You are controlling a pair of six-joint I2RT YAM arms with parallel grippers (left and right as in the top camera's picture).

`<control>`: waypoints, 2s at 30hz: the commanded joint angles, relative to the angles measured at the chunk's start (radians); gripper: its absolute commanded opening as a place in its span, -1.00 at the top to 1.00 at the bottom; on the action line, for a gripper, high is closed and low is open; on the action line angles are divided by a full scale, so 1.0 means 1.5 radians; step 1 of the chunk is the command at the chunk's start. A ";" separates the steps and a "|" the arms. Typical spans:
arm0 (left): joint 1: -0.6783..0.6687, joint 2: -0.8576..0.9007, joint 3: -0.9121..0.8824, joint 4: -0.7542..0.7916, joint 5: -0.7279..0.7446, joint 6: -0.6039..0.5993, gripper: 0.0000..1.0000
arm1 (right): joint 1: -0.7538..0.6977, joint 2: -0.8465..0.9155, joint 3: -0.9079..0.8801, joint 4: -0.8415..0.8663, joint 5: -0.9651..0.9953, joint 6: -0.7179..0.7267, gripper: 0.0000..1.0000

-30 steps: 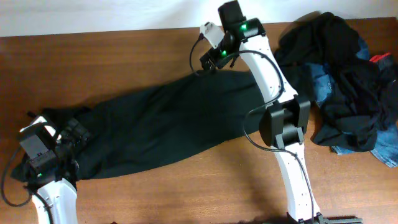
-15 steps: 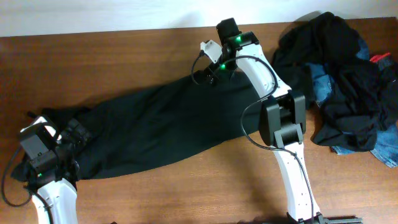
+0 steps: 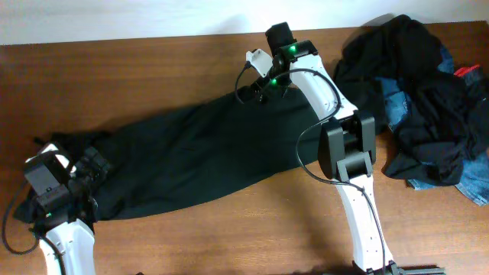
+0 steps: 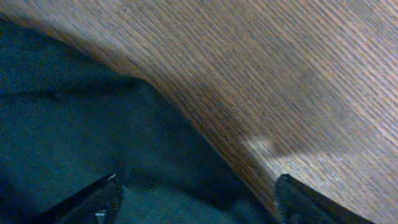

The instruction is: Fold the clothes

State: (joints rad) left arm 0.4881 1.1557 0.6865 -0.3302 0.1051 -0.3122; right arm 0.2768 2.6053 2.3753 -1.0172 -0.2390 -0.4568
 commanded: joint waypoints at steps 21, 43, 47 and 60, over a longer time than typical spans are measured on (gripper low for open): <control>-0.003 0.004 0.005 0.000 0.002 0.012 -0.99 | -0.007 -0.008 0.009 -0.037 -0.013 0.031 0.92; -0.002 0.004 0.005 0.003 0.002 0.012 -0.99 | -0.007 -0.068 0.307 -0.438 0.030 0.031 0.92; -0.002 0.004 0.005 0.002 0.002 0.013 -0.99 | -0.006 -0.082 0.307 -0.454 0.033 0.035 0.92; -0.002 0.004 0.005 -0.003 0.003 0.013 -0.99 | -0.006 -0.185 0.291 -0.455 0.070 0.084 0.92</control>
State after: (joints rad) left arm 0.4881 1.1557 0.6865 -0.3336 0.1051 -0.3092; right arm 0.2710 2.4073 2.8124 -1.6928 -0.1741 -0.3618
